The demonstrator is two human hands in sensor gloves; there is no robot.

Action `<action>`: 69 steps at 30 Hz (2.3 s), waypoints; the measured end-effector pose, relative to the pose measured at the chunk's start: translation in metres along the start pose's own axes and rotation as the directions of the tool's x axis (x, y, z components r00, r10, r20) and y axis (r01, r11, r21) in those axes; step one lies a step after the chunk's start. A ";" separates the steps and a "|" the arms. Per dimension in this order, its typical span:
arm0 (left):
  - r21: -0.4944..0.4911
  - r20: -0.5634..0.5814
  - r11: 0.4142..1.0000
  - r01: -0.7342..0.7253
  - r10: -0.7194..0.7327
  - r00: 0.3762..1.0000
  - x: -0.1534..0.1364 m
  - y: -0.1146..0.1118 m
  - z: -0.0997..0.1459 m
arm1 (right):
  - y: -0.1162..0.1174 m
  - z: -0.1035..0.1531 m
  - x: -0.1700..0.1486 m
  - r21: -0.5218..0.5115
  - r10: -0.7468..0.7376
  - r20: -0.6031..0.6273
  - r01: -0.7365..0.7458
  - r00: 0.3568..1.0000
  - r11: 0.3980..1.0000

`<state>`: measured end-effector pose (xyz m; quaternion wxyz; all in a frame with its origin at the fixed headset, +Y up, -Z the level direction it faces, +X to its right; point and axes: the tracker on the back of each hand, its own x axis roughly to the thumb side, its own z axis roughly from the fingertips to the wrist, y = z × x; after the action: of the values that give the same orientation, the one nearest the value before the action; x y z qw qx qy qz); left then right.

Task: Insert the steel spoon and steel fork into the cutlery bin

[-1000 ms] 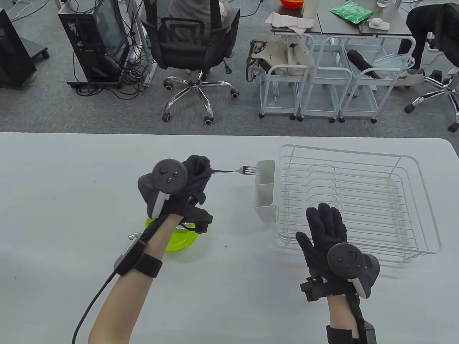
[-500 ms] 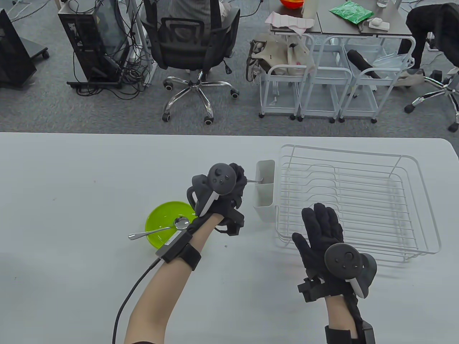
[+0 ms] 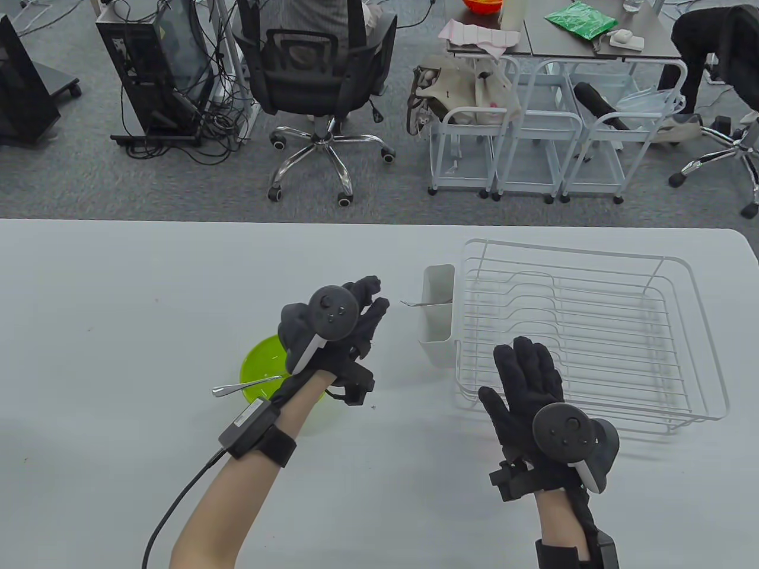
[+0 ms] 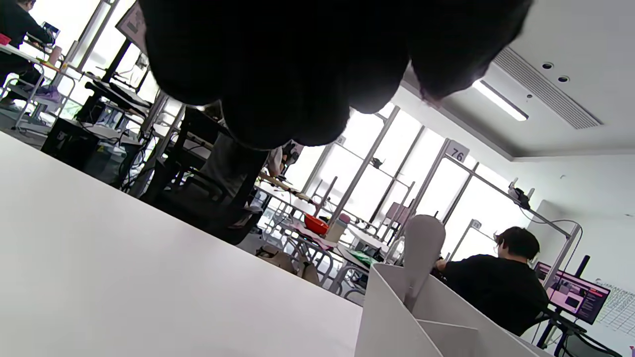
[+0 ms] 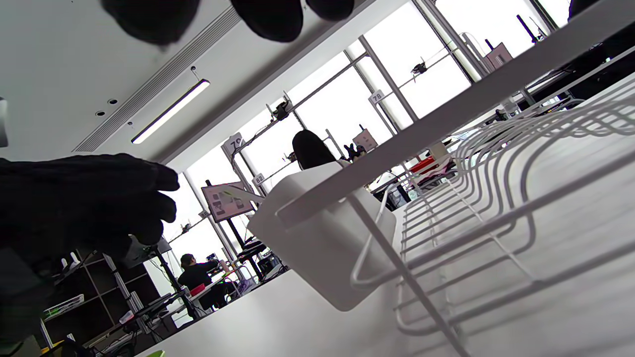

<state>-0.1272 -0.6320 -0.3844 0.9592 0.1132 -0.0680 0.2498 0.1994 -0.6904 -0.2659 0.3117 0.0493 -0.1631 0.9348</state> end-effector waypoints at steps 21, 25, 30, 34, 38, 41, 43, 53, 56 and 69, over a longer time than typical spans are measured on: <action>0.091 -0.021 0.950 0.299 -0.298 0.954 -0.156 0.052 0.108 | -0.001 0.000 -0.001 -0.003 0.034 -0.014 -0.034 0.999 0.999; 0.066 0.016 0.908 0.413 -0.415 0.910 -0.170 0.048 0.113 | -0.001 0.000 -0.001 -0.003 0.043 -0.011 -0.043 0.999 0.999; 0.063 0.050 0.867 0.494 -0.498 0.866 -0.180 0.040 0.120 | -0.002 0.000 0.001 -0.011 0.058 -0.001 -0.058 0.998 0.998; 0.019 0.097 0.864 0.503 -0.502 0.859 -0.176 0.031 0.121 | -0.001 0.001 0.003 -0.007 0.064 0.008 -0.064 0.998 0.998; -0.025 0.131 0.847 0.531 -0.524 0.842 -0.173 0.020 0.120 | 0.001 0.001 0.005 0.005 0.074 0.012 -0.074 0.997 0.997; -0.051 0.139 0.828 0.558 -0.547 0.825 -0.175 0.015 0.120 | 0.003 0.001 0.005 0.014 0.077 0.013 -0.077 0.997 0.997; -0.054 0.127 0.817 0.573 -0.564 0.816 -0.176 0.013 0.120 | 0.003 0.001 0.006 0.016 0.080 0.013 -0.080 0.997 0.997; 0.008 0.098 0.806 0.592 -0.590 0.802 -0.175 0.010 0.120 | 0.004 0.001 0.006 0.039 0.072 0.002 -0.072 0.997 0.997; 0.039 0.082 0.838 0.544 -0.545 0.834 -0.174 0.014 0.120 | 0.003 0.001 0.006 0.039 0.075 0.003 -0.075 0.997 0.996; 0.190 -0.058 0.981 0.035 -0.025 0.998 -0.182 0.043 0.121 | 0.003 0.000 0.006 0.036 0.046 -0.006 -0.046 0.999 0.998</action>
<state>-0.3149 -0.7107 -0.2938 0.9492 0.1987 -0.0156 0.2436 0.1933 -0.6895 -0.2652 0.2897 0.0478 -0.1464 0.9446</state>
